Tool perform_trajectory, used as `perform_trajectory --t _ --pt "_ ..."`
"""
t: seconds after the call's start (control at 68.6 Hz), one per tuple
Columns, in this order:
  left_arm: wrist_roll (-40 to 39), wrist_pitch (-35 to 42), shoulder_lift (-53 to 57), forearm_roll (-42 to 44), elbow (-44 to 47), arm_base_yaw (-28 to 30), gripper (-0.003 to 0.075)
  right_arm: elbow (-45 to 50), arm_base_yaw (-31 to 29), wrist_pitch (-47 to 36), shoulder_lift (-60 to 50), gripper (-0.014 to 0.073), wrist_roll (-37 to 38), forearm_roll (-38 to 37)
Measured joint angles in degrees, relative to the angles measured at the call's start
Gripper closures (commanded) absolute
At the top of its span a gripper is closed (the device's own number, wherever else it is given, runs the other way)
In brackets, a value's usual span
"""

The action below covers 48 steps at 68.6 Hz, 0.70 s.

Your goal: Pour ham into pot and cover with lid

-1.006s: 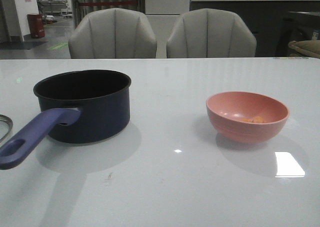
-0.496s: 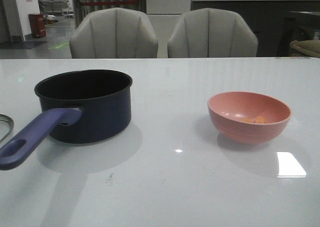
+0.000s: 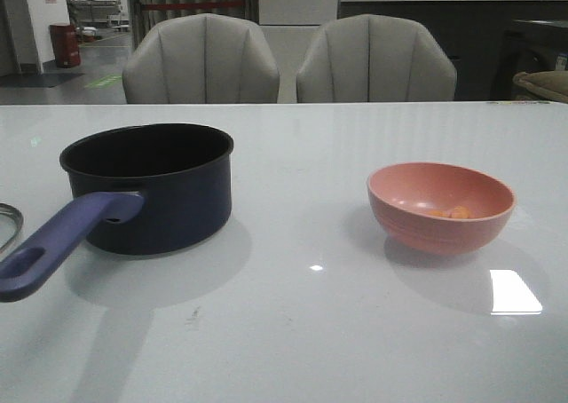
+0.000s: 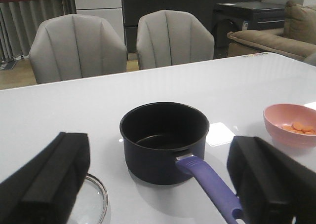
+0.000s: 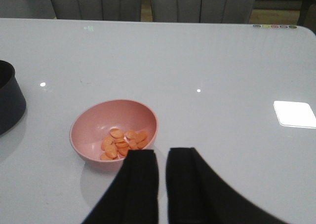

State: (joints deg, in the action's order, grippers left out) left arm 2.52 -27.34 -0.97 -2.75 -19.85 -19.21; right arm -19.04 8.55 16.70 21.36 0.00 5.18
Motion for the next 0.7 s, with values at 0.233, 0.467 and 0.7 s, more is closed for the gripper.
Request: perform_trajectory --t 0.233,0.467,0.7 --pt "0.00 0.03 0.00 -0.01 0.00 0.00 0.0115 -5.44 0.00 -0.80 16.09 0.0071 0.00 3.42" --pt "0.04 0.03 0.00 -0.01 0.00 0.00 0.0115 -16.29 0.00 -1.13 37.02 0.0073 0.00 8.14" --pt "0.04 0.03 0.00 -0.01 0.00 0.00 0.0115 -28.52 0.00 2.33 54.99 0.0073 0.00 8.53"
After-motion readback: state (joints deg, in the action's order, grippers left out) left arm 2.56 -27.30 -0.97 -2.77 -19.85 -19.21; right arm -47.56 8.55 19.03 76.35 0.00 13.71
